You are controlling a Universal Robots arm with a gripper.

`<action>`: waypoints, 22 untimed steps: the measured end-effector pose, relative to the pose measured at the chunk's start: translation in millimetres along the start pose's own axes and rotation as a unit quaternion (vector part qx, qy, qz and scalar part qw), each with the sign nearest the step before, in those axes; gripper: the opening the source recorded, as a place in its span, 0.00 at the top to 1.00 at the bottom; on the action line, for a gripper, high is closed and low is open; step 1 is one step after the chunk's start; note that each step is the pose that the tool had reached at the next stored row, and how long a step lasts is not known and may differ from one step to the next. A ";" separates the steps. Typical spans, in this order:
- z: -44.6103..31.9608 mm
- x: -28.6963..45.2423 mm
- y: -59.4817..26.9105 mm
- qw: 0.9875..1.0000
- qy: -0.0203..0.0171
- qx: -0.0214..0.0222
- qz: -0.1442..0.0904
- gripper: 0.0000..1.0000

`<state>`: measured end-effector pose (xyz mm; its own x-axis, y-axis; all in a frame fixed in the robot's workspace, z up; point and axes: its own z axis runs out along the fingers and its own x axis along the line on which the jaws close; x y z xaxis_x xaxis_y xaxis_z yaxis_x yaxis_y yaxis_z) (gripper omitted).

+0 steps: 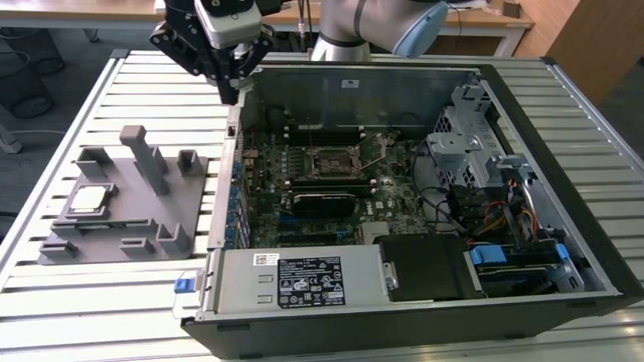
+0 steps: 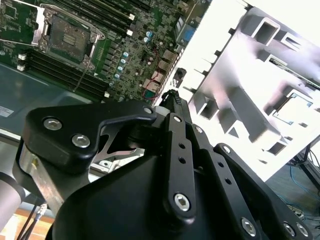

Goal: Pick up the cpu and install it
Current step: 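Reach for the cpu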

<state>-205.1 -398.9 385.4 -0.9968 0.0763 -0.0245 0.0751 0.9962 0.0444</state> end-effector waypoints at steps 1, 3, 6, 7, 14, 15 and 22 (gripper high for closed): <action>0.1 0.9 -0.1 1.000 0.000 0.000 0.000 0.89; 0.2 2.6 -0.2 1.000 0.000 0.000 0.000 0.89; 0.4 5.4 -0.4 1.000 0.000 0.000 0.000 0.89; 0.5 6.5 -0.5 1.000 0.000 0.000 0.000 0.89; 1.0 13.2 -1.1 1.000 0.000 0.000 0.000 0.89; 1.2 14.5 -1.2 1.000 0.000 0.000 0.000 0.89; 1.9 24.2 -1.9 1.000 0.000 0.000 0.000 0.89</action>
<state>-229.3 -399.0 382.8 -0.9968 0.0762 -0.0245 0.0751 0.9962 0.0444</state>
